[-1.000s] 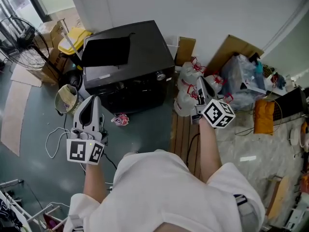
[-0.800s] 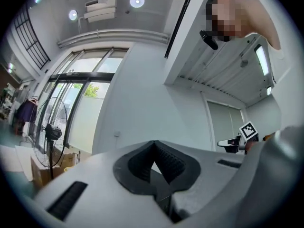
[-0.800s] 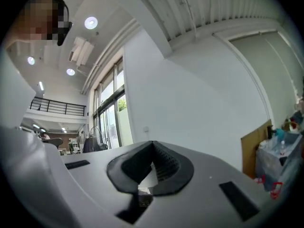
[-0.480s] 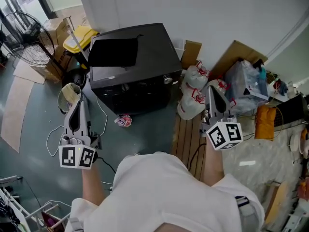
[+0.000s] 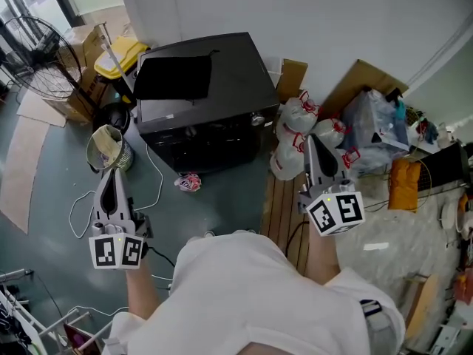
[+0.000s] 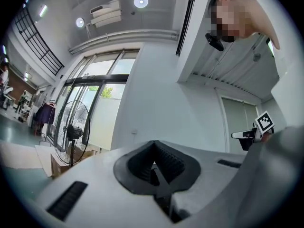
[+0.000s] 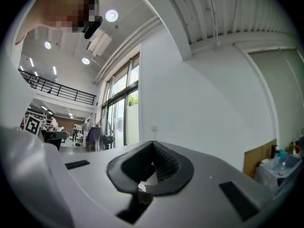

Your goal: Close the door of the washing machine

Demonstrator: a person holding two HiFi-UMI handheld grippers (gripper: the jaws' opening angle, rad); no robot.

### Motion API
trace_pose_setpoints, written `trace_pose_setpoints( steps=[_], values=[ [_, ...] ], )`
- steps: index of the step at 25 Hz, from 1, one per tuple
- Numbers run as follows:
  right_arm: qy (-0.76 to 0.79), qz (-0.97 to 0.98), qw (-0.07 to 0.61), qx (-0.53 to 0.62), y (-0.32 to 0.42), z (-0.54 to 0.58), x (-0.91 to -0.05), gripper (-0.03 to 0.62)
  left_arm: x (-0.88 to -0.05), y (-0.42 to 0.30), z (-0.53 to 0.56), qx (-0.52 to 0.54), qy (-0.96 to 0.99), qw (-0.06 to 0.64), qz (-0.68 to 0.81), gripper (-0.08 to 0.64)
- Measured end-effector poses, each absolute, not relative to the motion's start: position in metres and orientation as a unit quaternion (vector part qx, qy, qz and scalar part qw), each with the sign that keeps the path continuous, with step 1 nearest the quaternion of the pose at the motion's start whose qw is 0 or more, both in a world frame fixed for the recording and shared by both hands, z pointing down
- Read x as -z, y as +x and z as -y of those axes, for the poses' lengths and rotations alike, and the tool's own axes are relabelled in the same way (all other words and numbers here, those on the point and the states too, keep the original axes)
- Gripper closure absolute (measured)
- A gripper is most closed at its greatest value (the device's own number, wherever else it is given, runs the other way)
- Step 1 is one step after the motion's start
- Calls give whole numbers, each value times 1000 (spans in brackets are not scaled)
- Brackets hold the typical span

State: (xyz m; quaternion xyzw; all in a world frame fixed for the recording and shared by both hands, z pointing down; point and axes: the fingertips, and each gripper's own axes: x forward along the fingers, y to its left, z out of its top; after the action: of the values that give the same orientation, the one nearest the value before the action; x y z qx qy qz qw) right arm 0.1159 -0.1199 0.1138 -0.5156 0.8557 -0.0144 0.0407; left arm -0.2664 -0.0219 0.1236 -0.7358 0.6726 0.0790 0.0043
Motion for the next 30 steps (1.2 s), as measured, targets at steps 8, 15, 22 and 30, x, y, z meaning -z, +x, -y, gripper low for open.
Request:
trace_pose_setpoints(
  steps=[8, 15, 22, 30],
  values=[
    [-514, -857, 32, 5, 102, 115, -113, 594, -125, -261, 20, -77, -748, 7, -660, 557],
    [-515, -857, 21, 0, 88, 106, -120, 594, -135, -265, 18, -64, -760, -3, -646, 557],
    [-516, -856, 4, -16, 76, 93, -121, 594, -135, -268, 21, -71, -770, 3, -634, 557],
    [-532, -846, -8, -31, 70, 84, -121, 594, -140, -268, 21, -73, -781, -4, -621, 557]
  ],
)
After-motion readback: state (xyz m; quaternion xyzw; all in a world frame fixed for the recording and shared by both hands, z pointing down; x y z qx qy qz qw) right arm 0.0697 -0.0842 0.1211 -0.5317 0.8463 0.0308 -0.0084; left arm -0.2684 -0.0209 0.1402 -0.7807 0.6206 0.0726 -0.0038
